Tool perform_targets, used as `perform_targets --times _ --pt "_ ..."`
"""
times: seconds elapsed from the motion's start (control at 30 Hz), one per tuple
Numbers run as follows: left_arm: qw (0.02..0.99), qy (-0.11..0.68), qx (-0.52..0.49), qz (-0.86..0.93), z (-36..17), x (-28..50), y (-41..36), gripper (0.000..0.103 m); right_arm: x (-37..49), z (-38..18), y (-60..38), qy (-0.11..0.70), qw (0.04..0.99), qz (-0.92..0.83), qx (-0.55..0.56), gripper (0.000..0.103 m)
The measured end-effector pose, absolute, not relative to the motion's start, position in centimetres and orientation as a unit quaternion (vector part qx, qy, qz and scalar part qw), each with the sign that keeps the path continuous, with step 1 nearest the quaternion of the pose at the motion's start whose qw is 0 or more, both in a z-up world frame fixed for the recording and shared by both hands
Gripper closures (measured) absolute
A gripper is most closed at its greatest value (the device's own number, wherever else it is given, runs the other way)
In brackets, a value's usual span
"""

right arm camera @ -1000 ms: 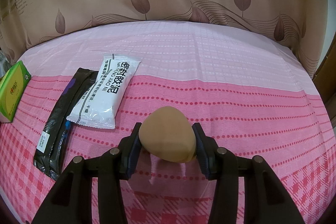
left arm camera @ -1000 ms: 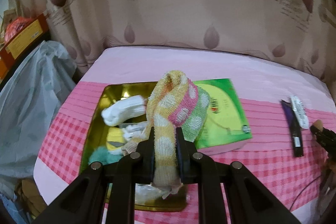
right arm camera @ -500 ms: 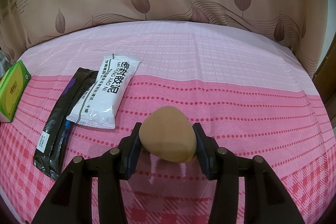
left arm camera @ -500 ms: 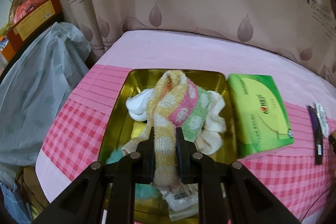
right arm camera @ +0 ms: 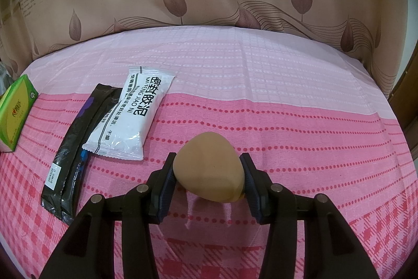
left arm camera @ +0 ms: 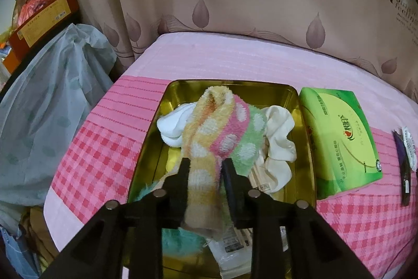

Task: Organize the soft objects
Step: 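Open the left gripper to drop the striped towel into the gold tin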

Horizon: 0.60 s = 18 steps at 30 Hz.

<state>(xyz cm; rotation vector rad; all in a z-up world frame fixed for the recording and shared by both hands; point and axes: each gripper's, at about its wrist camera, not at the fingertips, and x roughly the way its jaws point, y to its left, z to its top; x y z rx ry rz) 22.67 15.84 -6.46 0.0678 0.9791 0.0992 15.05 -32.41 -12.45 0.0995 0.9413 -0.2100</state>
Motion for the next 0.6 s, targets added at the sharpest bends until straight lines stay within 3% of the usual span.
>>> perform_targets --times 0.6 --pt "0.893 0.445 0.048 0.055 -3.6 19.2 16.2 0.068 15.0 -12.5 -32.5 0.453 0.885 -0.102 0.042 0.058"
